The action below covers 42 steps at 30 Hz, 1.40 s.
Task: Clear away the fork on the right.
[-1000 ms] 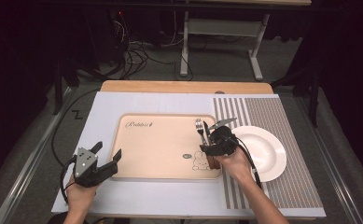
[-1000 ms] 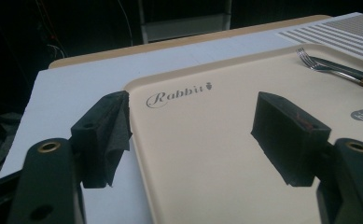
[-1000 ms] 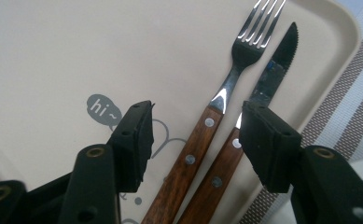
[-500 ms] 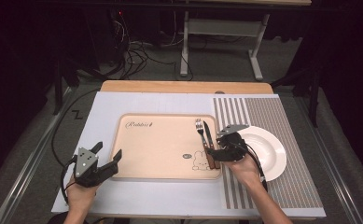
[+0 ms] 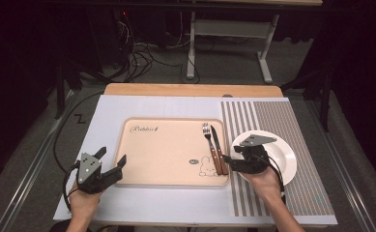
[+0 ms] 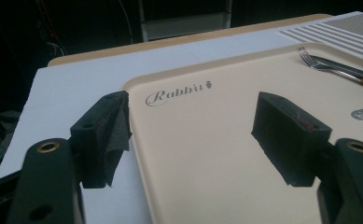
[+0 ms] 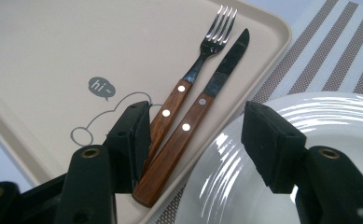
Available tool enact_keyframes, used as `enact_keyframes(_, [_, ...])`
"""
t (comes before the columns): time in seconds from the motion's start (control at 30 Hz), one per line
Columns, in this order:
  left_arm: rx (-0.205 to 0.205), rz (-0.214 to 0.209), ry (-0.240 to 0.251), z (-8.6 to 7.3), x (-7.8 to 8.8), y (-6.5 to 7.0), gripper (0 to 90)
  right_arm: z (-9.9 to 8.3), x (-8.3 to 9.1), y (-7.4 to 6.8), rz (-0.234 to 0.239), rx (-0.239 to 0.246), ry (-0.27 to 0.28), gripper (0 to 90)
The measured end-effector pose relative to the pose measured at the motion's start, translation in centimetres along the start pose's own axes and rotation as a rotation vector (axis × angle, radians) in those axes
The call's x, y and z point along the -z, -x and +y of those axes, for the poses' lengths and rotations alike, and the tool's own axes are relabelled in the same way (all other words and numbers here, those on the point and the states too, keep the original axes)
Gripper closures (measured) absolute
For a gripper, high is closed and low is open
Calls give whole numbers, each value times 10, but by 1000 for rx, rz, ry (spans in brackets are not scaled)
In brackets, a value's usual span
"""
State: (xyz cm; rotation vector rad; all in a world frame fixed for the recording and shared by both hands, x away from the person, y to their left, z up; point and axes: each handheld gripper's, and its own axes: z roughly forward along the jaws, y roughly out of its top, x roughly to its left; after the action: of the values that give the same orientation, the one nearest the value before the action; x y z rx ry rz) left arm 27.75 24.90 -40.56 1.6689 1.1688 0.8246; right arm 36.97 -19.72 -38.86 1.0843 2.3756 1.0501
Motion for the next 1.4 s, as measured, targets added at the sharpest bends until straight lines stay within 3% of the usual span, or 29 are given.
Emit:
enact_keyframes(0.5, [3, 2, 3, 0, 1, 0, 280, -15, 21, 7, -25, -14, 84, 433])
enact_keyframes(1.4, [18, 9, 5, 0, 1, -2, 275, -47, 47, 25, -64, -88, 212, 366])
